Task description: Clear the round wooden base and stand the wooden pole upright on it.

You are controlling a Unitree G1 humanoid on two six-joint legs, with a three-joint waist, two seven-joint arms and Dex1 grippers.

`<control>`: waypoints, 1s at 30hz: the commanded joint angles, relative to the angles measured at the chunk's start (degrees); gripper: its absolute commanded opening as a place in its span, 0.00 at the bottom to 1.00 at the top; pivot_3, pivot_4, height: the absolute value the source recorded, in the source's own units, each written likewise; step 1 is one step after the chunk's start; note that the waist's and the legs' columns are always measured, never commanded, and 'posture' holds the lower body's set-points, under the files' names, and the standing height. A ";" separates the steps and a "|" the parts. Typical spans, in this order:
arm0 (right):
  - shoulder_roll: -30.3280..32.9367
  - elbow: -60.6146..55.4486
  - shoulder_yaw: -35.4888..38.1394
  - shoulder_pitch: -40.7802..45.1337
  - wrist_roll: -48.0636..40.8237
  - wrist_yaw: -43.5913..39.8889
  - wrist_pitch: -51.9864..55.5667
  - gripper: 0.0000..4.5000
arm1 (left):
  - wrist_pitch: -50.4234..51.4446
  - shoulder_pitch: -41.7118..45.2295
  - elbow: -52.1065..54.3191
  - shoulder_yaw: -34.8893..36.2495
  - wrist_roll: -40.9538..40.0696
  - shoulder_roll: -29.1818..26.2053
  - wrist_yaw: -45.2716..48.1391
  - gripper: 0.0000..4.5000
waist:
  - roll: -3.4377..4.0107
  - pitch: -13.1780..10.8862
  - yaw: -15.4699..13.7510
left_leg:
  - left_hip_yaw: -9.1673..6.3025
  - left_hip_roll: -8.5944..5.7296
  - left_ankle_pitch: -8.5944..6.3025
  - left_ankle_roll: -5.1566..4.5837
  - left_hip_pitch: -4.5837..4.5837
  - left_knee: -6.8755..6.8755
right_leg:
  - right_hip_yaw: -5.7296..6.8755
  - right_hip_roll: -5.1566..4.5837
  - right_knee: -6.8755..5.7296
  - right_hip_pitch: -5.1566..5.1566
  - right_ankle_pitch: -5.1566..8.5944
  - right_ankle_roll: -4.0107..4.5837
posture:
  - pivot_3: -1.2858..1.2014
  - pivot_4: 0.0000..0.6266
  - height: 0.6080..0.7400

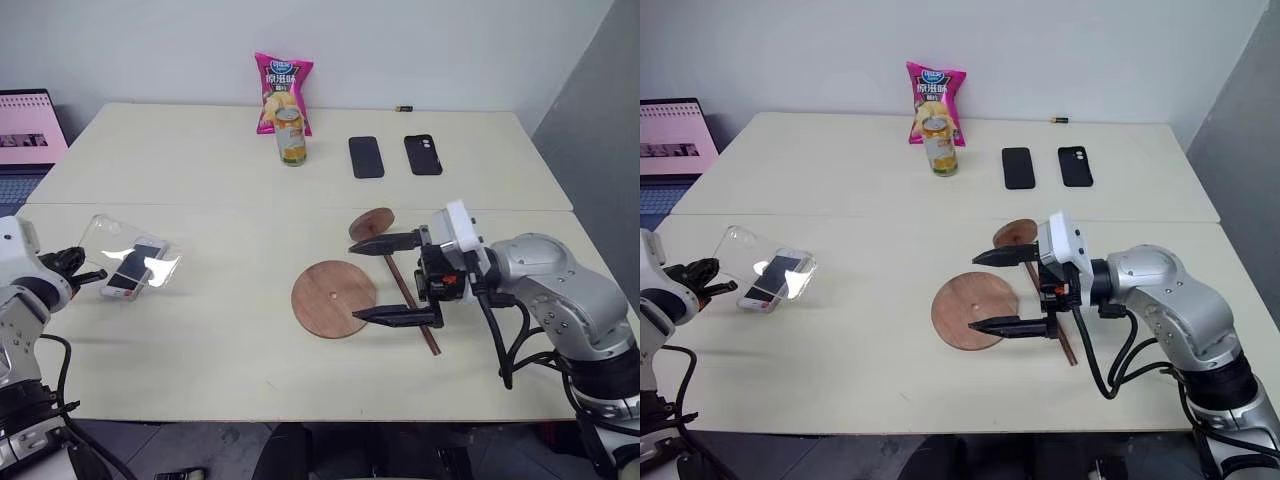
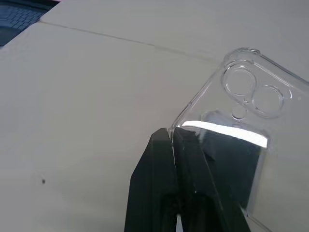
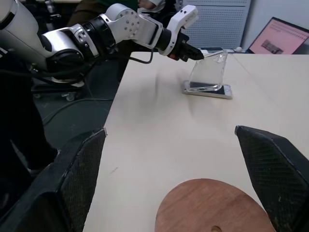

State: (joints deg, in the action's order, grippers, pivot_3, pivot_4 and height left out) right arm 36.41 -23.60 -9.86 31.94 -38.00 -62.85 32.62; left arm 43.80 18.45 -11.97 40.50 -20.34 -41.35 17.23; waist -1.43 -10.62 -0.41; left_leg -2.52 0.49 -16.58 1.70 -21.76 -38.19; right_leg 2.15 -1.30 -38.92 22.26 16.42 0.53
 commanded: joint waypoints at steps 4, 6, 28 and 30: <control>-0.44 -0.13 0.53 1.66 0.55 -1.91 -1.70 1.00 | -4.59 3.10 -7.13 4.06 -0.81 -1.11 -4.96 0.02 | -0.07 0.04 0.18 | -0.02 0.01 0.00 0.00 0.00 0.01 | 0.03 0.00 -0.02 0.02 0.00 0.00 | 0.52 0.24 1.00; -0.39 -0.19 0.54 1.62 0.63 -2.16 -1.66 1.00 | -5.39 3.15 -8.43 4.07 -0.75 -1.39 -5.42 0.02 | -0.07 0.04 0.31 | -0.01 0.01 0.01 0.02 0.00 0.01 | 0.02 0.00 -0.02 0.02 0.00 0.00 | 0.52 0.24 1.00; 1.06 0.00 2.14 1.46 0.29 -2.16 -0.75 1.00 | -20.71 -7.28 3.90 6.51 0.44 -3.80 -6.45 0.84 | -0.16 0.10 0.46 | -0.02 0.05 0.02 0.05 0.01 0.04 | 0.01 -0.01 -0.02 0.04 -0.01 0.03 | 0.52 0.24 1.00; 1.40 0.21 2.94 1.27 -0.10 -1.71 -0.41 1.00 | -21.39 -9.24 8.07 3.81 -1.03 -4.28 -0.81 0.84 | -0.18 0.11 0.36 | -0.02 0.05 0.02 0.05 0.01 0.04 | 0.01 -0.02 -0.02 0.04 -0.02 0.03 | 0.52 0.24 1.00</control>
State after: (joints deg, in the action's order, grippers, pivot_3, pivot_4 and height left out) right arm 37.15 -22.34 -9.52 32.76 -37.19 -64.83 31.99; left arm 24.40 10.52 -9.56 46.44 -20.27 -43.70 11.34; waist -1.61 -10.51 -0.06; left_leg -2.54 0.54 -16.56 1.75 -21.75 -38.14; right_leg 2.16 -1.32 -38.93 22.30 16.40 0.57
